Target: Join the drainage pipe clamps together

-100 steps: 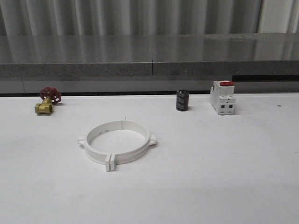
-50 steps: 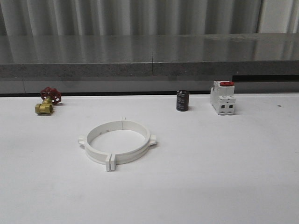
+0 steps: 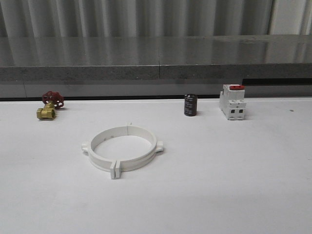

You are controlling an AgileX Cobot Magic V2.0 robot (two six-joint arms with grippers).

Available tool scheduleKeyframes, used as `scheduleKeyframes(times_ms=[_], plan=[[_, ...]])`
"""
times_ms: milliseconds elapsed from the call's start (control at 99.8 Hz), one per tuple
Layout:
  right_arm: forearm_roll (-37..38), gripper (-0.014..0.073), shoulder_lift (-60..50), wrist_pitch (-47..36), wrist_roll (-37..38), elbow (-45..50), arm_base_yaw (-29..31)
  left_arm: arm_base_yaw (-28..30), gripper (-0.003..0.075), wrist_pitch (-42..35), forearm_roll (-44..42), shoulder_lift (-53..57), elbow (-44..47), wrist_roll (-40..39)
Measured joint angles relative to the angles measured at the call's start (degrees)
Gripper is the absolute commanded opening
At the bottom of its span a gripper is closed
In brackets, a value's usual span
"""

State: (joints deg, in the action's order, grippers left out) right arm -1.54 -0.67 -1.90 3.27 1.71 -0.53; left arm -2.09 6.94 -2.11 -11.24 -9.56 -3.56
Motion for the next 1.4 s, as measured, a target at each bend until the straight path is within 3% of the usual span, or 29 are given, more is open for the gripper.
scheduleKeyframes(times_ms=[221, 1403], plan=[[0.00, -0.0067, 0.00, 0.00, 0.00, 0.00, 0.00, 0.00, -0.0020, -1.46, -3.42, 10.07, 9.34, -5.85], [0.00, -0.0067, 0.00, -0.04, 0.00, 0.00, 0.00, 0.00, -0.0020, -2.77, -3.56, 11.47, 9.34, -7.55]])
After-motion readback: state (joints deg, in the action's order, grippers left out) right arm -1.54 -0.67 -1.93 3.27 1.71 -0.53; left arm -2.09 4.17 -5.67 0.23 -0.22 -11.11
